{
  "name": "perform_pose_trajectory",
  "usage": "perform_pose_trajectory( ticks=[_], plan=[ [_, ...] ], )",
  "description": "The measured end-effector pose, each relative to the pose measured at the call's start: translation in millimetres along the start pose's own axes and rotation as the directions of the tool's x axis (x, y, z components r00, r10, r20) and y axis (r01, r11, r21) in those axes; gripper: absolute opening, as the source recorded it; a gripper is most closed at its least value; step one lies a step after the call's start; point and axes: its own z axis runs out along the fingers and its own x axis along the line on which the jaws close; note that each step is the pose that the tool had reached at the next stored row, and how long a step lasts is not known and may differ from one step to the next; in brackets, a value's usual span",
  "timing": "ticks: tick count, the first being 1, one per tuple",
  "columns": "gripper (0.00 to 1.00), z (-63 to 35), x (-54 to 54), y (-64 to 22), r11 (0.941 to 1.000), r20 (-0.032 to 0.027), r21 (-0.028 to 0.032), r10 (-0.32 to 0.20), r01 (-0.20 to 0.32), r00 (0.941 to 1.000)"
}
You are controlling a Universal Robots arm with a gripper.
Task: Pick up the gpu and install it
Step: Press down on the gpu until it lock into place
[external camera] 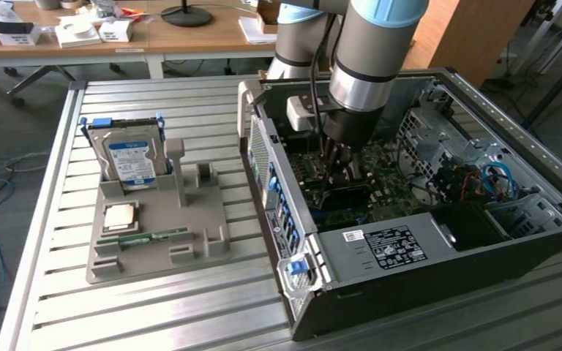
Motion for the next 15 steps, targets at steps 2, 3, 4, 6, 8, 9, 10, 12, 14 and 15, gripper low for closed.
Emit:
perform_pose_trajectory(
  ticks=[2, 3, 4, 6, 8, 9, 10, 12, 14, 15],
  plan=[
    [0.11, 0.1, -0.4, 0.0, 1.0000, 0.0000, -0.0001, 0.000, 0.000, 1.0000],
    [0.11, 0.1, -0.5, 0.0, 1.0000, -0.0001, -0.0001, 0.000, 0.000, 1.0000],
    [0.11, 0.1, -0.6, 0.0, 1.0000, -0.0001, -0.0001, 0.000, 0.000, 1.0000],
    [0.11, 0.1, -0.6, 0.0, 1.0000, -0.0001, -0.0001, 0.000, 0.000, 1.0000],
    [0.11, 0.2, -0.6, 0.0, 1.0000, -0.0001, -0.0001, 0.000, 0.000, 1.0000],
    [0.11, 0.2, -0.7, 0.0, 1.0000, -0.0002, -0.0001, 0.000, 0.000, 1.0000],
    [0.11, 0.2, -0.7, 0.0, 1.0000, -0.0003, -0.0002, 0.000, 0.000, 1.0000],
    [0.11, 0.3, -0.7, 0.0, 1.0000, -0.0001, -0.0001, 0.000, 0.000, 1.0000],
    [0.11, 0.5, -0.7, 0.1, 1.0000, -0.0002, -0.0001, 0.000, 0.000, 1.0000],
    [0.11, 1.0, -0.7, 0.2, 1.0000, -0.0005, -0.0002, 0.000, 0.000, 1.0000]
  ],
)
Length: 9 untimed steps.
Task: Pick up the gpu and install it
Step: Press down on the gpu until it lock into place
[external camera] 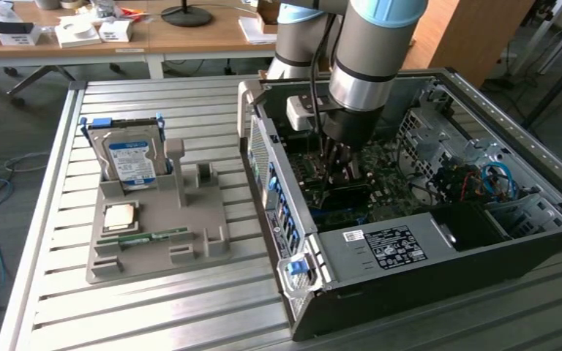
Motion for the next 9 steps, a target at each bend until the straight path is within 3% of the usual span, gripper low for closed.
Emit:
perform_pose_trajectory(
  ticks=[9],
  plan=[
    [0.11, 2.0, 0.1, 0.7, 1.0000, -0.0002, -0.0002, 0.000, 0.000, 1.0000]
  ],
)
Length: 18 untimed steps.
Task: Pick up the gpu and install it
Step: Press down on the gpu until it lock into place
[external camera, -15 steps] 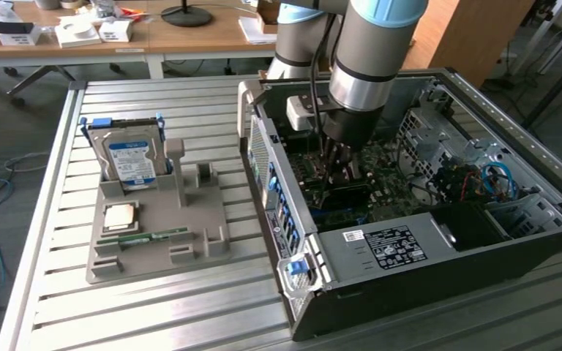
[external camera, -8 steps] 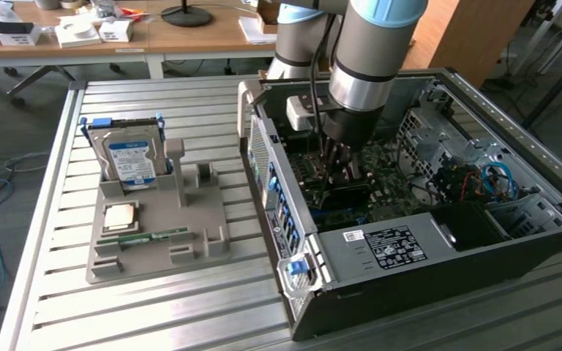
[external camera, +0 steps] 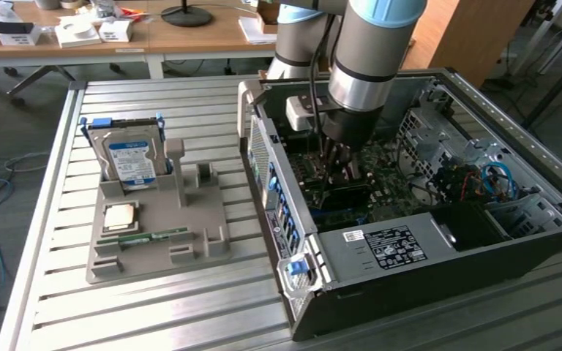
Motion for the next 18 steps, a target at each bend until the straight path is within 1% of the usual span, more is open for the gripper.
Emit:
perform_pose_trajectory(
  ticks=[5, 6, 8, 10, 11, 12, 18],
  plan=[
    [0.11, 0.3, -0.1, 0.1, 1.0000, 0.0006, 0.0003, 0.000, 0.000, 1.0000],
    [0.11, -0.5, -0.4, 0.0, 1.0000, -0.0002, -0.0002, 0.000, 0.000, 1.0000],
    [0.11, -1.7, -0.4, 0.0, 1.0000, 0.0018, 0.0007, 0.000, 0.000, 1.0000],
    [0.11, -3.8, -0.3, 0.1, 1.0000, 0.0029, 0.0011, 0.000, 0.000, 1.0000],
    [0.11, -5.7, -0.2, 0.1, 1.0000, 0.0013, 0.0006, 0.000, 0.000, 1.0000],
    [0.11, -7.3, -0.3, 0.0, 1.0000, 0.0010, 0.0005, 0.000, 0.000, 1.0000],
    [0.11, -16.7, -0.4, -0.2, 1.0000, 0.0008, 0.0004, 0.000, 0.000, 1.0000]
  ],
)
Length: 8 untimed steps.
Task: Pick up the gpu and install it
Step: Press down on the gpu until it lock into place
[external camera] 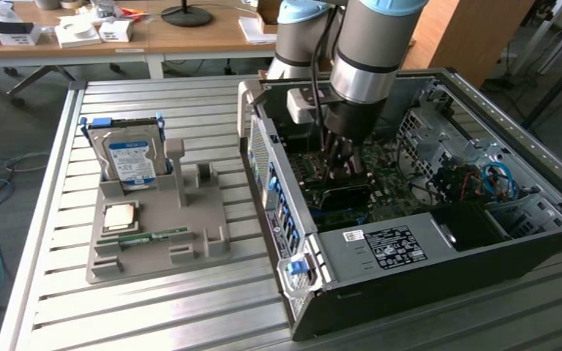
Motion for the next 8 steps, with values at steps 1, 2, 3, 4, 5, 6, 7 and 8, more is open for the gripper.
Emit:
perform_pose_trajectory(
  ticks=[1, 2, 3, 4, 5, 6, 7, 8],
  plan=[
    [0.11, -2.0, -0.1, 0.0, 1.0000, 0.0000, 0.0000, 0.000, 0.000, 1.0000],
    [0.11, -4.1, -0.1, -0.1, 1.0000, 0.0000, 0.0000, 0.000, 0.000, 1.0000],
    [0.11, -6.4, -0.1, -0.1, 1.0000, 0.0000, 0.0000, 0.000, 0.000, 1.0000],
    [0.11, -8.7, -0.2, -0.1, 1.0000, 0.0000, 0.0000, 0.000, 0.000, 1.0000],
    [0.11, -11.4, -0.2, -0.2, 1.0000, 0.0000, 0.0000, 0.000, 0.000, 1.0000],
    [0.11, -13.7, -0.3, -0.2, 1.0000, 0.0001, 0.0000, 0.000, 0.000, 1.0000],
    [0.11, -16.2, -0.3, -0.2, 1.0000, 0.0001, 0.0000, 0.000, 0.000, 1.0000],
    [0.11, -18.7, -0.4, -0.3, 1.0000, 0.0000, 0.0000, 0.000, 0.000, 1.0000]
  ],
)
